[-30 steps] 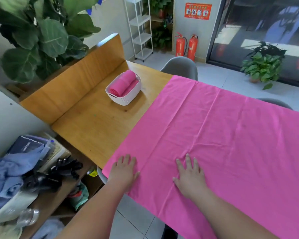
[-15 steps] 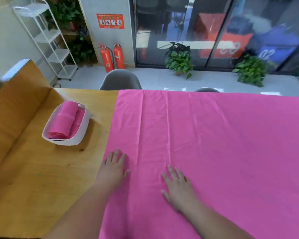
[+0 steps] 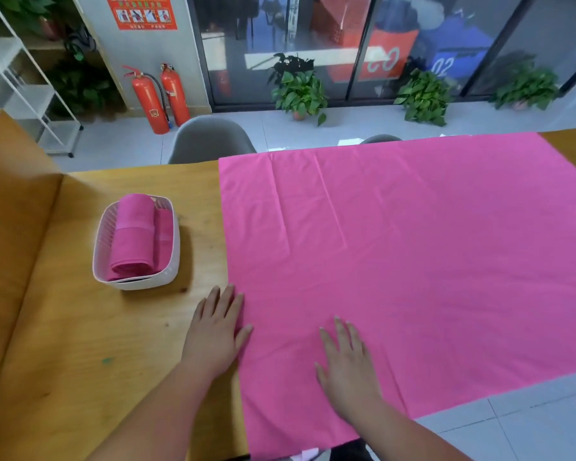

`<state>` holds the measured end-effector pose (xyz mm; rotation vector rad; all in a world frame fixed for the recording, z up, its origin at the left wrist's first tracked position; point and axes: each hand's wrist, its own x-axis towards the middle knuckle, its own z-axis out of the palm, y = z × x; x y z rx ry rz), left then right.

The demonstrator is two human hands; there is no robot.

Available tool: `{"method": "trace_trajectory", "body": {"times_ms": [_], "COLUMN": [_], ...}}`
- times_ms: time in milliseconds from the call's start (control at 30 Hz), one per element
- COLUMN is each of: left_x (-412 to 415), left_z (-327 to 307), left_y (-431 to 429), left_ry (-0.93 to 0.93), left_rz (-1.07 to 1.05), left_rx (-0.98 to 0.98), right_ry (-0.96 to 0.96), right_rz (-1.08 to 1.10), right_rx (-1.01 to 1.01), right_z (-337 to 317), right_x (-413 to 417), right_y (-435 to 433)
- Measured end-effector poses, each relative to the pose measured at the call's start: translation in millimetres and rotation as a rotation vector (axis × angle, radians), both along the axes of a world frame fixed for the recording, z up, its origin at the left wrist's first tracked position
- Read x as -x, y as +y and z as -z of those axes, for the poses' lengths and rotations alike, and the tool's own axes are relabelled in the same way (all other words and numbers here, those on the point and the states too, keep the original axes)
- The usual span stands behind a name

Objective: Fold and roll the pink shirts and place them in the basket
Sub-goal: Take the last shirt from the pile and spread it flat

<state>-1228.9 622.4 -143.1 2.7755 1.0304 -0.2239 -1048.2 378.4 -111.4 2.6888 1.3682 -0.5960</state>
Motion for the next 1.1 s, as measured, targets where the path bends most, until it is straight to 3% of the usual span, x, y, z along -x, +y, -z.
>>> {"method": "trace_trajectory", "body": {"times_ms": [267, 533, 833, 967, 1100], "left_x": [18, 25, 13, -12, -41], "left_z": [-9, -14, -19, -26, -30], "left_y": [48, 59, 65, 70, 82], "left_ry": [-0.020, -0.034, -0.102, -0.155, -0.223], "left_rz": [-0.069, -0.038, -0.095, -0.197, -0.314], "left_rx": [0.088, 0.150, 0.084, 0.081, 0.225], "right_ry": [0.098, 0.096, 0.053, 0.211, 0.314], "right_rz": [-0.200, -0.189, -0.068, -0.021, 0.014], "right_rx": [-0.021, -0.004, -0.100, -0.048, -0.093], "right_z": [-20, 3, -2, -18, -36], "right_x": [48, 94, 93, 83, 83], "right_y": [84, 101, 105, 111, 110]}}
